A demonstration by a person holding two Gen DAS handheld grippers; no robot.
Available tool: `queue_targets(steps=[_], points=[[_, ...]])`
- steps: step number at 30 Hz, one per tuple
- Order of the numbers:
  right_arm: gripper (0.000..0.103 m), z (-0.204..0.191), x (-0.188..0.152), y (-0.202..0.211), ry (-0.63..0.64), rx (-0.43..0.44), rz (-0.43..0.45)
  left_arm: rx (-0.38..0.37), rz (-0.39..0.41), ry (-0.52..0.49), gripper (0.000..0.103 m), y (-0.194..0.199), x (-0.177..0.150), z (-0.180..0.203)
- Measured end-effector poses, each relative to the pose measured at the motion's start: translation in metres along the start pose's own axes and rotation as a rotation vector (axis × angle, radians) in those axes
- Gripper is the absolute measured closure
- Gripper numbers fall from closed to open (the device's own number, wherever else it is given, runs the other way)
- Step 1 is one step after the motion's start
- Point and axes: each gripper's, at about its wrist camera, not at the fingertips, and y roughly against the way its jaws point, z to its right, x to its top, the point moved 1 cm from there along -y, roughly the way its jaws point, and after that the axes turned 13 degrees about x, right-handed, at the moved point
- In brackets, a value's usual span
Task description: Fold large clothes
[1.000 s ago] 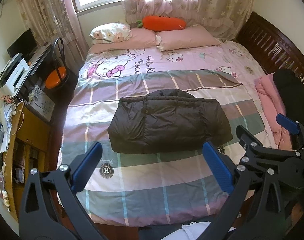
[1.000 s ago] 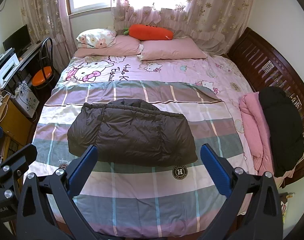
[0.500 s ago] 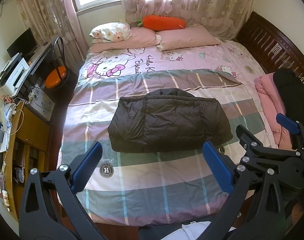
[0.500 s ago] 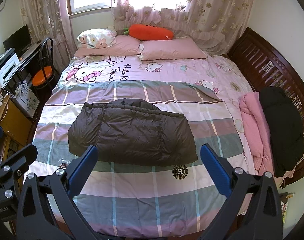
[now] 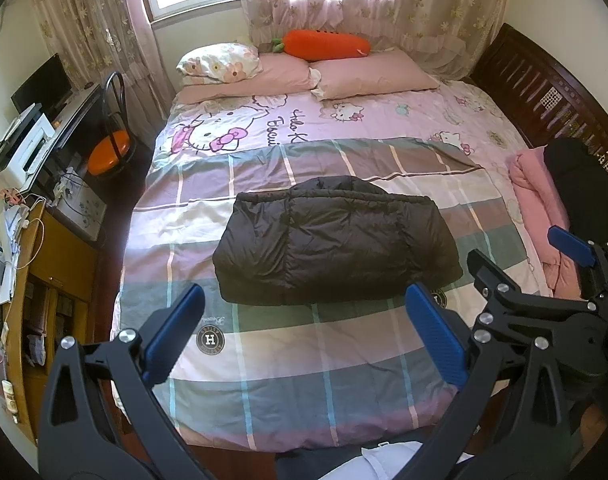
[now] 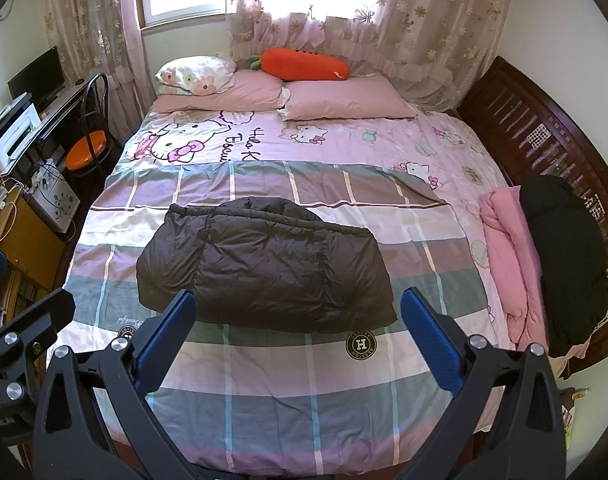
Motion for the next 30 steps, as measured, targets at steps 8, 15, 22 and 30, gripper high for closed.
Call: queue_targets(steps=[8, 15, 22, 30], points=[[0.001, -0.0032, 0.0005, -0.0008, 0.011, -0.008, 0.001, 0.0, -0.002, 0.0, 0.002, -0.001, 0.0025, 0.0007], [0.001, -0.003, 0.0024, -0.0015, 0.017, -0.007, 0.002, -0.033, 0.001, 0.005, 0.002, -0.0016, 0.0054, -0.0009], [0.001, -0.0033, 0.0026, -0.0021, 0.017, -0.004, -0.002, -0.014, 0.033, -0.014, 0.002, 0.0021, 0.0065, 0.0019], [0.001, -0.0032, 0.0014, -0.0059, 0.015, 0.005, -0.006, 0.013, 0.023, -0.005, 0.002, -0.0033, 0.0058, 0.0005]])
